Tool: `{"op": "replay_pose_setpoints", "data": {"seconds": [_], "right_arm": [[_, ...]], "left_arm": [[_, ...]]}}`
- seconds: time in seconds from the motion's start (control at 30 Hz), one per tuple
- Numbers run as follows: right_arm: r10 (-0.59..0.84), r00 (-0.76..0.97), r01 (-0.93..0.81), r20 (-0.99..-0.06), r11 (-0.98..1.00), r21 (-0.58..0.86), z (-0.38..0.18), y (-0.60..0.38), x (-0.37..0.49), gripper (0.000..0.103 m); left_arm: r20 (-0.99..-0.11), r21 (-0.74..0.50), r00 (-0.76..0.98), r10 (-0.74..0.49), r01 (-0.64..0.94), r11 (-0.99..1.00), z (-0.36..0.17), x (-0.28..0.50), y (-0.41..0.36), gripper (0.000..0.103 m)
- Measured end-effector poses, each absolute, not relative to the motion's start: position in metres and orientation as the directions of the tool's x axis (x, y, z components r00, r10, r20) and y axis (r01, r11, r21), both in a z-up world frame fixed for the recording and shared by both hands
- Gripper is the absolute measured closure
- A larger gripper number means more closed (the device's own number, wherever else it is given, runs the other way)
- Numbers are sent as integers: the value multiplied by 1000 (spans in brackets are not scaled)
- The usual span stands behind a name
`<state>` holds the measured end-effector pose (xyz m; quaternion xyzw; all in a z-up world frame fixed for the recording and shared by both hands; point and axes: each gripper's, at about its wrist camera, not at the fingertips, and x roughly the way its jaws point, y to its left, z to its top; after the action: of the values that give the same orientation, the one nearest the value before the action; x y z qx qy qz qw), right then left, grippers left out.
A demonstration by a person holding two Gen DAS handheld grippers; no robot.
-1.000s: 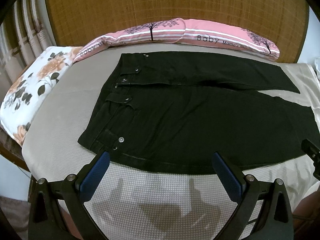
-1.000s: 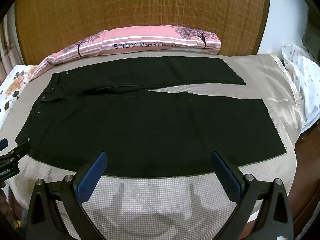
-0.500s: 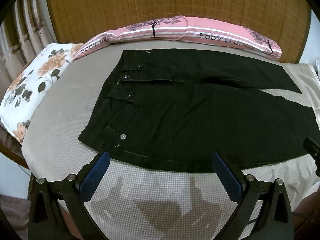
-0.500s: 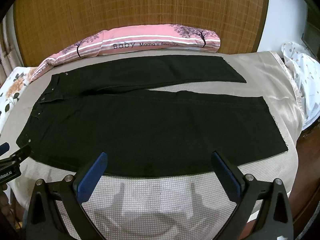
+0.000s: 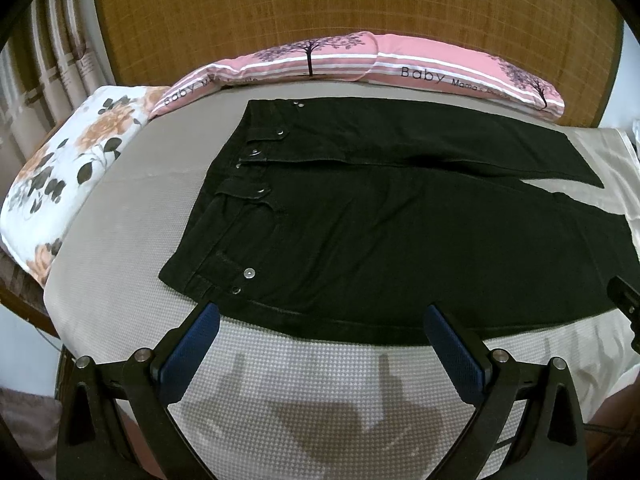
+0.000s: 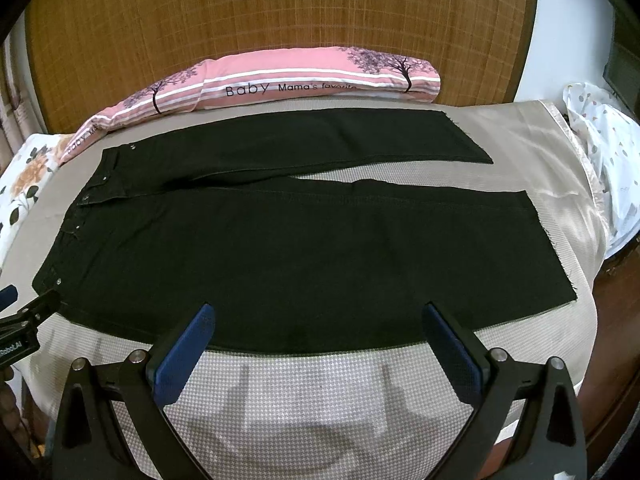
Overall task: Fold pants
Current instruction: 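Move both grippers toward the waistband of the black pants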
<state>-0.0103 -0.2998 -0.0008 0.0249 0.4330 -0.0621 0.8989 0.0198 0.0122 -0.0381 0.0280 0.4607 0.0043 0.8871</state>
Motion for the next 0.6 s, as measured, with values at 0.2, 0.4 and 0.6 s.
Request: {"op": "replay_pose_setpoints", "data": {"seconds": [0.2, 0.4, 0.6], "right_arm": [[-91, 615, 136, -783, 991, -9, -1, -300, -10, 1], [-88, 612, 137, -786, 991, -4, -2, -302, -10, 1], [-85, 612, 135, -787, 991, -2, -3, -302, -10, 1]], "left_arm": [[-820, 52, 572, 34, 15, 999, -38, 19, 14, 2], [-820, 57, 571, 38, 15, 998, -39, 19, 15, 2], [-821, 57, 569, 40, 13, 998, -40, 19, 17, 2]]}}
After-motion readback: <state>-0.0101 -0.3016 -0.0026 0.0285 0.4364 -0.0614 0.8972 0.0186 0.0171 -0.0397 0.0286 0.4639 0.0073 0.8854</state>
